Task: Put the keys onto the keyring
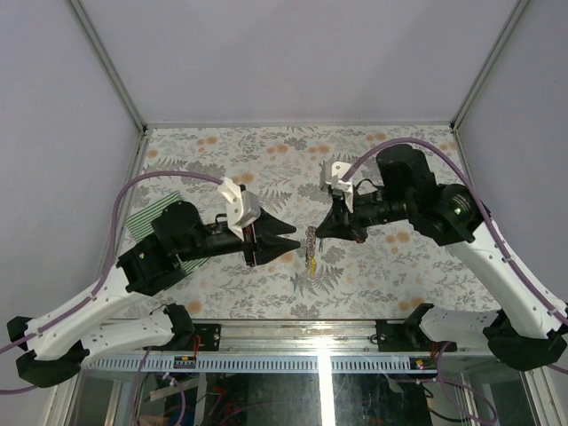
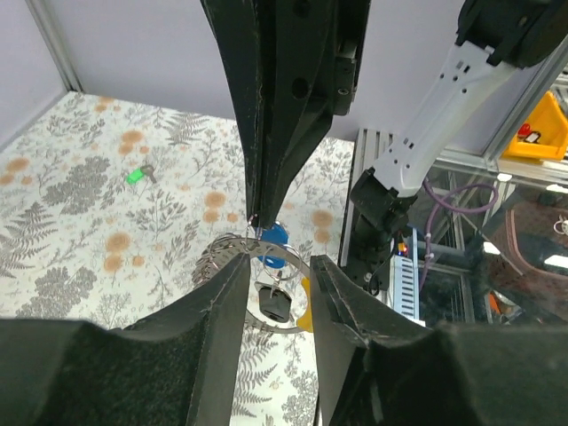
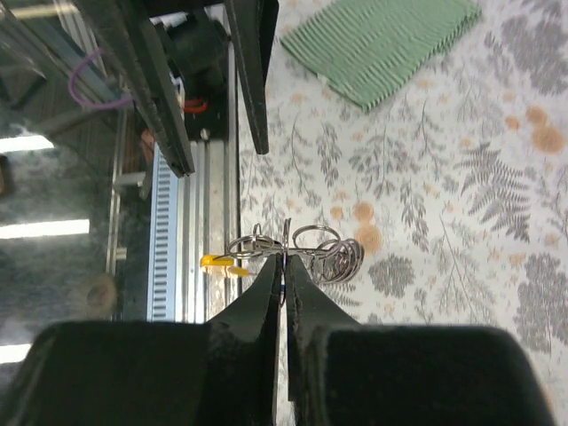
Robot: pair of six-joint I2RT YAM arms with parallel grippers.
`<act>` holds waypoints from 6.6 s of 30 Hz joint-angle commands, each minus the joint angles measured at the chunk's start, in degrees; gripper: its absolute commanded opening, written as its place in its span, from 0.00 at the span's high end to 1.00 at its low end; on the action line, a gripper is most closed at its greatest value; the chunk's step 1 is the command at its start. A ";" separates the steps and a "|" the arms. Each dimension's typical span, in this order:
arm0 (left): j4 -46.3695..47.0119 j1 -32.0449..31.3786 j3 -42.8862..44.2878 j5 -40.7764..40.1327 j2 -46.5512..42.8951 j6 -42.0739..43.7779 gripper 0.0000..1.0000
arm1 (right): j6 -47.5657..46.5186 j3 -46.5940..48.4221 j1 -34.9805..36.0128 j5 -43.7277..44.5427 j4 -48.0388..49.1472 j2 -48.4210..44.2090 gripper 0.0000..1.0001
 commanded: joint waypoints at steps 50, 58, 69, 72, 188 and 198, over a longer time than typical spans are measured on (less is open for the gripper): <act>-0.04 -0.31 -1.24 10.36 4.68 5.52 1.00 | 0.30 19.17 14.90 11.68 -20.67 13.17 1.00; -0.91 -0.38 -1.14 8.38 4.15 5.37 1.00 | 1.67 18.70 14.89 12.45 -17.74 11.49 0.96; 14.85 -0.31 -9.20 -1.25 -2.48 -3.61 1.00 | 20.50 3.57 14.90 23.52 11.39 -2.81 0.56; 20.12 -0.31 -11.80 -5.09 -3.88 -6.43 1.00 | 30.82 -4.54 14.95 27.38 22.90 -6.89 0.56; 30.78 -0.38 -14.03 -6.35 -7.55 -11.18 1.00 | 38.83 -28.52 14.89 28.58 49.73 -21.29 0.57; 29.56 -0.33 -13.42 -6.00 -6.99 -11.62 1.00 | 23.57 -28.61 14.96 28.42 49.27 -22.80 0.49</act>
